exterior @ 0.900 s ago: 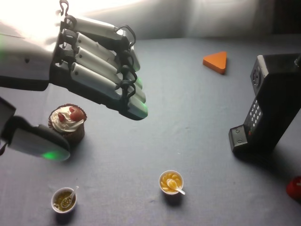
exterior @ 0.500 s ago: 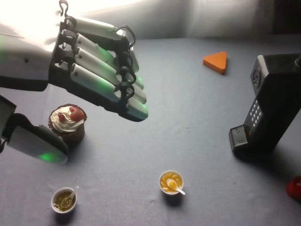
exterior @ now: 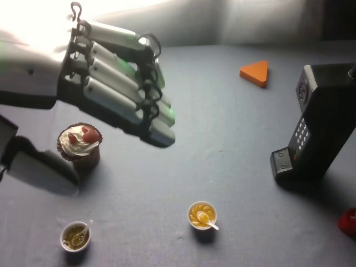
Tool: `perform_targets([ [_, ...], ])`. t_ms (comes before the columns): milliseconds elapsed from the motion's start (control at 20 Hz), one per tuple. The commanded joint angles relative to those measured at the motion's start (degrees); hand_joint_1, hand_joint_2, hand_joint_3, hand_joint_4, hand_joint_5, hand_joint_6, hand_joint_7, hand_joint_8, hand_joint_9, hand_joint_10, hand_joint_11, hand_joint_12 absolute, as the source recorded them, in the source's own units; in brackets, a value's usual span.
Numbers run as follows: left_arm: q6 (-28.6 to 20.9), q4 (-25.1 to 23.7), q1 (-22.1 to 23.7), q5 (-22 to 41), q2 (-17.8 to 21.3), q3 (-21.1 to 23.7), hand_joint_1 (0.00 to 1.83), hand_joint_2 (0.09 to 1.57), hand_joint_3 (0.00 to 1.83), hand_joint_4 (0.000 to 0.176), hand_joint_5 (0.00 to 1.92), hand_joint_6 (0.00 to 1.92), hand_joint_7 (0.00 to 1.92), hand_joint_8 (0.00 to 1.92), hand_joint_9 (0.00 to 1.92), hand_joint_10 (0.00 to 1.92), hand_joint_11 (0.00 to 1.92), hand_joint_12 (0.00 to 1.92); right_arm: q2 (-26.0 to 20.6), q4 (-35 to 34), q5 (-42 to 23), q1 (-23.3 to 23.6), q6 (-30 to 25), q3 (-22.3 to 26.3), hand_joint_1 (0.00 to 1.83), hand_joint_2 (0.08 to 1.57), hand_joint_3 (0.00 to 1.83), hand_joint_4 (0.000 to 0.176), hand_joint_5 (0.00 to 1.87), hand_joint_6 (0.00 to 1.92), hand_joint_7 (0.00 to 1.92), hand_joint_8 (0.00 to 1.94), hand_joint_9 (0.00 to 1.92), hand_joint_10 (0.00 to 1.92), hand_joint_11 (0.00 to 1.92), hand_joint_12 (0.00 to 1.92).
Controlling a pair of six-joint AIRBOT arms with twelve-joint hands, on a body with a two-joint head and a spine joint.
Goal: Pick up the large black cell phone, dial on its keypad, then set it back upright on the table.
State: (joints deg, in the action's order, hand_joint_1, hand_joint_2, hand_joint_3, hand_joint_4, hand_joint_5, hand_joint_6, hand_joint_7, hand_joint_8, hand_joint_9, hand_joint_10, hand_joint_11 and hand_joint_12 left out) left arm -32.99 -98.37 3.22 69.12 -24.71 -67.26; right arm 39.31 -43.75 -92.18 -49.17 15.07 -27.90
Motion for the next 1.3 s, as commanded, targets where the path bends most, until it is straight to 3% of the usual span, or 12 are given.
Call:
perform_targets([
  [0, 0.2, 5.9, 1.2, 1.8, 0.6, -0.3, 0.20, 1.29, 0.00, 0.000, 0.41, 0.00, 0.44, 0.00, 0.45, 0.00, 0.00, 0.95, -0.2, 2.5, -5.6, 0.2, -1.3, -0.6, 0.42, 0.89, 0.00, 0.000, 0.06, 0.00, 0.05, 0.00, 0.07, 0.00, 0.00, 0.36],
  [300, 2.2, 7.0, 1.2, 3.3, 0.2, -0.4, 0.20, 1.29, 0.00, 0.000, 0.41, 0.00, 0.44, 0.00, 0.45, 0.00, 0.00, 0.95, 1.5, 5.1, -2.8, 0.2, -6.0, -3.2, 0.41, 0.90, 0.00, 0.000, 0.04, 0.00, 0.05, 0.00, 0.06, 0.00, 0.00, 0.35],
  [500, 3.3, 6.3, 1.2, 7.5, 0.0, -0.5, 0.23, 1.28, 0.00, 0.000, 0.42, 0.00, 0.45, 0.00, 0.46, 0.00, 0.00, 0.96, 3.1, 6.8, -1.2, 0.1, -8.8, -5.7, 0.53, 0.93, 0.01, 0.000, 0.00, 0.00, 0.00, 0.00, 0.00, 0.00, 0.00, 0.23],
  [850, 5.0, 4.9, 1.4, 9.5, 0.0, -1.0, 0.23, 1.28, 0.00, 0.000, 0.41, 0.00, 0.45, 0.00, 0.45, 0.00, 0.00, 0.95, 4.4, 12.5, -0.9, -2.0, -16.9, -8.9, 0.60, 0.96, 0.00, 0.000, 0.00, 0.00, 0.00, 0.00, 0.00, 0.00, 0.00, 0.28],
  [950, 2.6, 4.2, 1.4, 9.9, -0.3, -1.9, 0.23, 1.28, 0.00, 0.000, 0.42, 0.00, 0.45, 0.00, 0.47, 0.01, 0.00, 0.97, 5.1, 13.3, -0.9, -2.2, -19.7, -10.6, 0.67, 0.96, 0.00, 0.000, 0.00, 0.00, 0.00, 0.00, 0.00, 0.00, 0.00, 0.20],
  [1150, 1.1, 3.9, 1.5, 8.8, -0.5, -2.0, 0.23, 1.28, 0.00, 0.000, 0.40, 0.00, 0.46, 0.00, 0.46, 0.00, 0.00, 0.94, 6.1, 13.4, -1.7, -2.8, -20.4, -12.8, 0.64, 0.97, 0.00, 0.000, 0.00, 0.00, 0.00, 0.00, 0.00, 0.00, 0.00, 0.21],
  [1250, 0.4, 4.0, 1.9, 8.2, -0.6, -2.0, 0.22, 1.28, 0.00, 0.000, 0.40, 0.00, 0.44, 0.00, 0.44, 0.00, 0.00, 0.93, 6.7, 13.4, -1.8, -3.2, -20.6, -14.0, 0.70, 0.96, 0.00, 0.000, 0.00, 0.00, 0.00, 0.00, 0.00, 0.00, 0.00, 0.19],
])
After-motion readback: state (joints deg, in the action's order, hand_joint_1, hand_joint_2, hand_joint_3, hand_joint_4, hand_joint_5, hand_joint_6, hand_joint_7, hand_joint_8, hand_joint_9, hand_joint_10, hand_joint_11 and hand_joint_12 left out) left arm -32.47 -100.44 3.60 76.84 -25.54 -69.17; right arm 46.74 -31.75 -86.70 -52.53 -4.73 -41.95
